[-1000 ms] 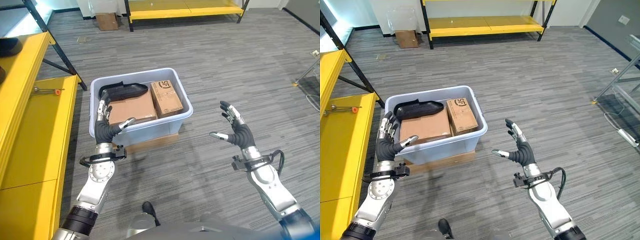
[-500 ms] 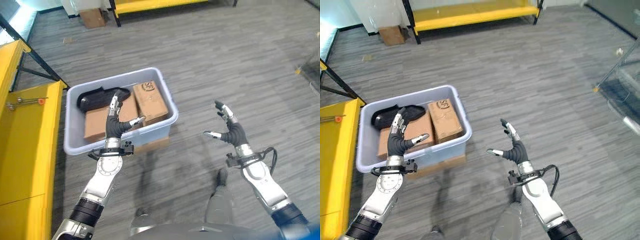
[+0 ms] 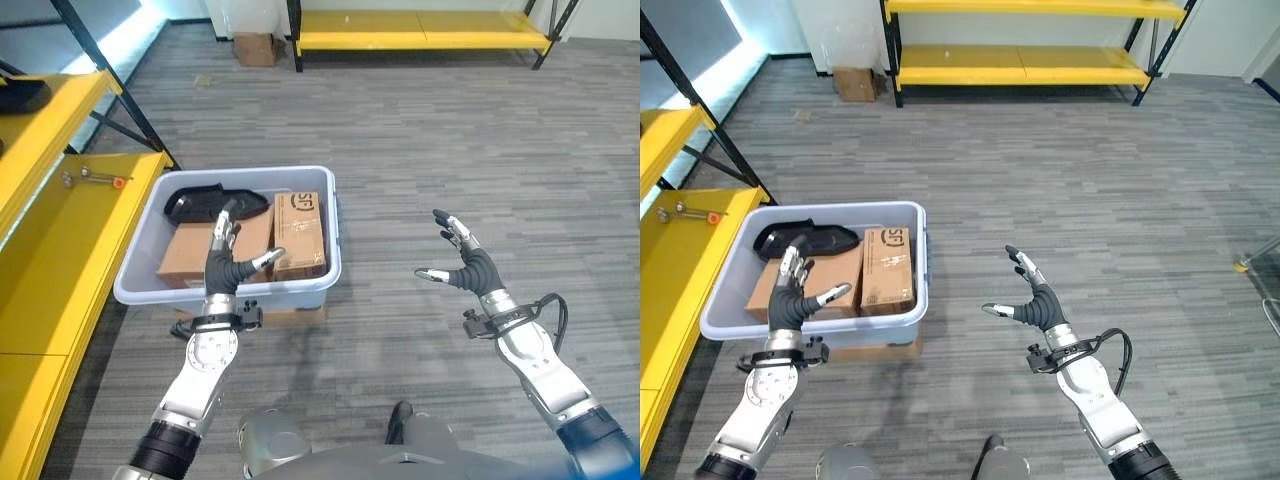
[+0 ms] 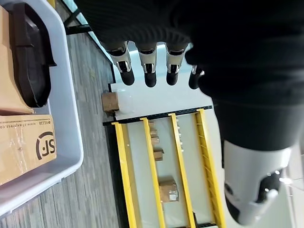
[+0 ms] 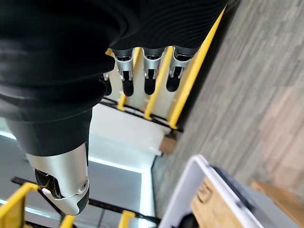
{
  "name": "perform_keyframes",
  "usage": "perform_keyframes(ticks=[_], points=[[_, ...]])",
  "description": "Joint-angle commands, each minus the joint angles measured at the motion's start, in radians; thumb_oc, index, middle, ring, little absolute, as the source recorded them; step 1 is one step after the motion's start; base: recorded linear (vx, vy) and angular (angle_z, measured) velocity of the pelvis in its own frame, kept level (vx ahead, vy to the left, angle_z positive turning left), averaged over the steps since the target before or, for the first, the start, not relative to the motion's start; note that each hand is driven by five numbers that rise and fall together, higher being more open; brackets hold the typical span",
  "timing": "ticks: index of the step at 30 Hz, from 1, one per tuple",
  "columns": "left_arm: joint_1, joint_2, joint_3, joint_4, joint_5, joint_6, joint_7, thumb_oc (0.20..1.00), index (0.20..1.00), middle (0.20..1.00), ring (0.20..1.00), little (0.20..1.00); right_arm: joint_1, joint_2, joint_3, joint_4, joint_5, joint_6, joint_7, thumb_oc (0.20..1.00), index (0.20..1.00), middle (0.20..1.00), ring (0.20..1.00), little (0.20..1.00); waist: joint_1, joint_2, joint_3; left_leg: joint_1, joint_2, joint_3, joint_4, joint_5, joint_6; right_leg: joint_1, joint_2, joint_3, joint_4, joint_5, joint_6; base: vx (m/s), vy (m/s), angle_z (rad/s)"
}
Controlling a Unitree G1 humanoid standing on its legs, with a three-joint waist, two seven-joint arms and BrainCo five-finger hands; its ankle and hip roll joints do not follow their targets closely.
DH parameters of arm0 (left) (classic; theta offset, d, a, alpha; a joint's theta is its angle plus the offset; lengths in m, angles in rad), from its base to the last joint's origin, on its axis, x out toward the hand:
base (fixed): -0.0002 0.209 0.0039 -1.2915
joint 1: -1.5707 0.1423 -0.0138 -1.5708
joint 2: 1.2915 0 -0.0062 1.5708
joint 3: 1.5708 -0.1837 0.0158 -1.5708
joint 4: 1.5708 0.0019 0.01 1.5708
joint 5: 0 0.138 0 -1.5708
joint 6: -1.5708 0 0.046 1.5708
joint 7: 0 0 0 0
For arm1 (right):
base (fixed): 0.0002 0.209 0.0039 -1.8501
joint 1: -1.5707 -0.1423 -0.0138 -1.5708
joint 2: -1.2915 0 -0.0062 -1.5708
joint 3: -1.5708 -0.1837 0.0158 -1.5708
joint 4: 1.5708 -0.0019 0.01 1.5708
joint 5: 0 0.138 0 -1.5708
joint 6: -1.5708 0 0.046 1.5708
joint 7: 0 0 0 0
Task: Move parts from the plastic box to the shelf.
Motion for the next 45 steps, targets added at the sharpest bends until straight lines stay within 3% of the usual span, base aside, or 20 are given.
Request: perform_keyframes(ticks=[1, 2, 4, 5, 8, 10, 16, 22, 23, 28, 36, 40, 41, 43, 44, 45], points=[[0.008, 0.028, 0.055, -0.049, 0.009, -0.056, 0.022, 1.000, 1.000, 1.000, 1.000, 1.000, 0.006, 0.005, -0.002, -0.094, 0.026, -0.069, 0.004, 1.000, 1.000, 1.000, 1.000, 1.000, -0.018, -0.002, 0.014, 0.066, -0.037, 0.006, -0.075, 0.020, 0.021, 0.042, 0.033, -0.008, 0.032, -0.058, 0.026, 0.24, 0.276, -0.29], [0.014, 0.027, 0.056, -0.038, 0.000, -0.065, 0.017, 1.000, 1.000, 1.000, 1.000, 1.000, 0.018, -0.003, -0.003, -0.097, 0.028, -0.072, 0.001, 1.000, 1.000, 1.000, 1.000, 1.000, -0.023, 0.001, 0.015, 0.072, -0.003, 0.006, -0.113, 0.054, 0.007, 0.043, 0.029, -0.005, 0.041, -0.066, 0.028, 0.19, 0.234, -0.28], [0.007, 0.024, 0.054, -0.020, -0.006, -0.075, 0.003, 1.000, 1.000, 1.000, 1.000, 1.000, 0.020, -0.007, 0.000, -0.092, 0.027, -0.081, -0.012, 1.000, 1.000, 1.000, 1.000, 1.000, -0.032, 0.001, 0.017, 0.082, 0.019, 0.018, -0.115, 0.061, 0.001, 0.039, 0.025, -0.005, 0.061, -0.080, 0.027, 0.18, 0.289, -0.26], [-0.017, 0.018, 0.039, 0.008, -0.003, -0.080, -0.012, 1.000, 1.000, 1.000, 1.000, 1.000, 0.013, 0.000, -0.001, -0.076, 0.032, -0.078, -0.006, 1.000, 1.000, 1.000, 1.000, 1.000, -0.043, -0.002, 0.017, 0.098, 0.013, 0.044, -0.104, 0.014, 0.013, 0.036, 0.013, -0.021, 0.095, -0.097, 0.030, 0.20, 0.304, -0.07], [-0.032, 0.015, 0.028, 0.021, -0.007, -0.079, -0.026, 1.000, 1.000, 1.000, 1.000, 1.000, 0.009, 0.006, -0.002, -0.065, 0.069, -0.080, 0.021, 1.000, 1.000, 1.000, 1.000, 1.000, -0.042, -0.009, 0.016, 0.103, 0.000, 0.046, -0.093, -0.013, 0.021, 0.034, 0.004, -0.031, 0.110, -0.099, 0.035, 0.14, 0.181, 0.11], [-0.052, 0.011, -0.001, 0.031, 0.004, -0.066, -0.042, 1.000, 1.000, 1.000, 1.000, 1.000, 0.024, 0.035, -0.011, -0.050, 0.220, -0.045, 0.091, 1.000, 1.000, 1.000, 1.000, 1.000, -0.040, -0.025, 0.015, 0.114, -0.059, 0.037, -0.082, -0.057, 0.046, 0.036, -0.005, -0.031, 0.127, -0.098, 0.044, 0.27, 0.274, 0.07], [-0.043, 0.018, -0.001, 0.032, 0.030, -0.073, -0.049, 1.000, 1.000, 1.000, 1.000, 1.000, 0.052, 0.094, -0.022, -0.012, 0.345, -0.058, 0.158, 1.000, 1.000, 1.000, 1.000, 1.000, -0.023, -0.028, 0.018, 0.141, -0.124, 0.049, -0.115, -0.071, 0.076, 0.012, -0.028, -0.045, 0.128, -0.062, 0.081, 0.12, 0.133, 0.26], [-0.041, 0.021, 0.003, 0.022, 0.030, -0.069, -0.050, 1.000, 1.000, 1.000, 1.000, 1.000, 0.048, 0.131, -0.013, -0.018, 0.356, -0.047, 0.159, 1.000, 1.000, 1.000, 1.000, 1.000, -0.013, -0.020, 0.024, 0.141, -0.138, 0.056, -0.142, -0.067, 0.091, -0.004, -0.037, -0.050, 0.132, -0.062, 0.090, 0.01, 0.012, -0.05], [-0.013, -0.016, 0.048, 0.138, -0.102, -0.028, -0.059, 1.000, 1.000, 1.000, 1.000, 1.000, 0.063, 0.108, -0.091, 0.105, 0.388, -0.047, 0.382, 1.000, 1.000, 1.000, 1.000, 1.000, 0.030, -0.013, 0.015, 0.110, -0.189, -0.018, -0.012, -0.136, 0.088, 0.041, -0.002, 0.009, 0.014, -0.011, 0.080, 0.00, -0.055, 0.02], [0.049, -0.049, 0.096, 0.110, -0.129, -0.016, -0.121, 1.000, 1.000, 1.000, 1.000, 1.000, 0.053, 0.107, -0.097, 0.114, 0.425, -0.001, 0.342, 1.000, 1.000, 1.000, 1.000, 1.000, 0.050, -0.014, -0.008, 0.145, -0.135, -0.019, -0.048, -0.117, 0.062, 0.068, -0.012, -0.066, -0.034, 0.010, 0.070, 0.07, -0.216, 0.17], [0.076, -0.051, 0.117, 0.105, -0.123, 0.007, -0.145, 1.000, 1.000, 1.000, 1.000, 1.000, 0.069, 0.109, -0.082, 0.103, 0.385, -0.017, 0.343, 1.000, 1.000, 1.000, 1.000, 1.000, 0.040, -0.010, -0.029, 0.190, -0.107, -0.015, -0.096, -0.099, 0.040, 0.080, -0.008, -0.089, -0.061, 0.021, 0.064, 0.05, -0.074, 0.14], [0.093, -0.038, 0.129, 0.095, -0.118, 0.016, -0.147, 1.000, 1.000, 1.000, 1.000, 1.000, 0.067, 0.111, -0.073, 0.104, 0.382, -0.031, 0.355, 1.000, 1.000, 1.000, 1.000, 1.000, 0.040, -0.005, -0.032, 0.191, -0.099, -0.030, -0.116, -0.083, 0.037, 0.081, -0.007, -0.078, -0.031, -0.006, 0.059, 0.05, -0.009, 0.01], [0.088, -0.036, 0.125, 0.099, -0.119, 0.015, -0.157, 1.000, 1.000, 1.000, 1.000, 1.000, 0.069, 0.109, -0.075, 0.094, 0.384, -0.025, 0.338, 1.000, 1.000, 1.000, 1.000, 1.000, 0.028, -0.004, -0.032, 0.187, -0.090, 0.008, -0.106, -0.079, 0.037, 0.085, -0.005, -0.088, -0.027, -0.012, 0.055, -0.03, 0.043, 0.46], [0.049, -0.037, 0.100, 0.113, -0.107, 0.007, -0.168, 1.000, 1.000, 1.000, 1.000, 1.000, 0.077, 0.103, -0.072, 0.068, 0.378, -0.018, 0.293, 1.000, 1.000, 1.000, 1.000, 1.000, -0.003, -0.005, -0.029, 0.164, -0.030, 0.087, -0.030, -0.052, 0.030, 0.071, -0.010, -0.116, 0.004, -0.027, 0.043, -0.12, 0.257, 1.45], [0.043, -0.040, 0.099, 0.119, -0.103, 0.003, -0.160, 1.000, 1.000, 1.000, 1.000, 1.000, 0.071, 0.105, -0.070, 0.076, 0.376, -0.018, 0.299, 1.000, 1.000, 1.000, 1.000, 1.000, -0.003, -0.002, -0.030, 0.168, 0.005, 0.063, -0.027, -0.022, 0.020, 0.059, -0.020, -0.105, 0.031, -0.039, 0.040, -0.10, 0.634, 1.18], [0.039, -0.037, 0.104, 0.126, -0.084, -0.009, -0.148, 1.000, 1.000, 1.000, 1.000, 1.000, 0.067, 0.098, -0.068, 0.085, 0.382, -0.021, 0.313, 1.000, 1.000, 1.000, 1.000, 1.000, -0.003, 0.003, -0.035, 0.174, 0.063, 0.023, -0.043, 0.045, -0.006, 0.045, -0.034, -0.083, 0.067, -0.059, 0.035, -0.02, 0.787, 0.53]])
